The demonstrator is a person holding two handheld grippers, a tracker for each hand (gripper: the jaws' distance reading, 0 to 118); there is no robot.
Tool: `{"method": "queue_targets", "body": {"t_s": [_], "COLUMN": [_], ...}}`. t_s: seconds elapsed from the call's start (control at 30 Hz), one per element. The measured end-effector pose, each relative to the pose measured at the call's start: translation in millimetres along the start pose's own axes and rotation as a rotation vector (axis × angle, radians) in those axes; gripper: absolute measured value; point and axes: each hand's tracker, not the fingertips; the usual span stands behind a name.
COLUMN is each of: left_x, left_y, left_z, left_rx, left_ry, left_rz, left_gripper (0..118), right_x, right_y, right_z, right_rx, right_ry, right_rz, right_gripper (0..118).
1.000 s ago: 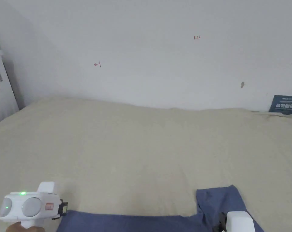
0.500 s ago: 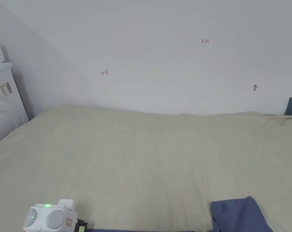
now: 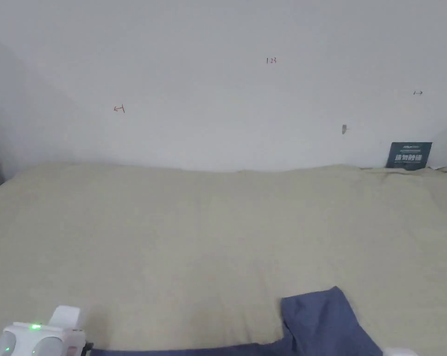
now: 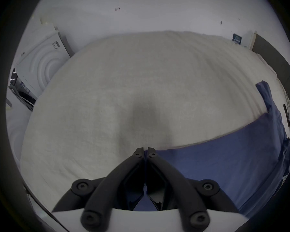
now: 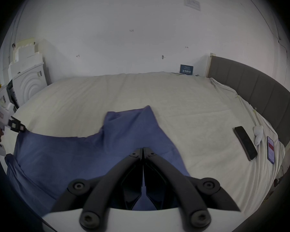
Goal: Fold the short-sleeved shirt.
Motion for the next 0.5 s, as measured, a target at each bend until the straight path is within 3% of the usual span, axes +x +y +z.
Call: {"method": "queue_targets", "body": {"t_s": [0.3, 0.33, 0.37, 0.43, 0.47, 0.5], "left_x": [-0.7, -0.8, -1.3, 5.2, 6.4, 7.5], "left_y": [-28.9, -31.6, -35.2, -39.6, -42.7, -45.7], "left_z": [69.0, 73.0, 77.6, 90.8, 93.4, 95.8], "left_rx": [0.192, 0.205, 0.219, 0.226, 0.226, 0.227], "left_ry": [-0.009, -0.008, -0.017, -0.015, -0.016, -0.017], "left_rz": [0.044, 0.053, 0.058, 0.066, 0.067, 0.074], "left_gripper": [0, 0, 0, 0, 0, 0], "right_x": [40.7, 39.9, 38.4, 35.9, 34.5, 33.8], "right_y": [47.9, 52.5, 56.0, 59.4, 58.7, 56.9], "right_z": [-73.3, -82.4, -92.6, -111.0, -121.3, -129.5], "right_rx": [-0.16, -0.205, -0.235, -0.316, -0.347, -0.372], "right_ry": [0.066, 0.082, 0.071, 0.07, 0.055, 0.065], "right_rz": [-0.019, -0.022, -0.005, 0.017, 0.023, 0.022], "right_gripper": [2, 7, 18, 61, 69, 70]}}
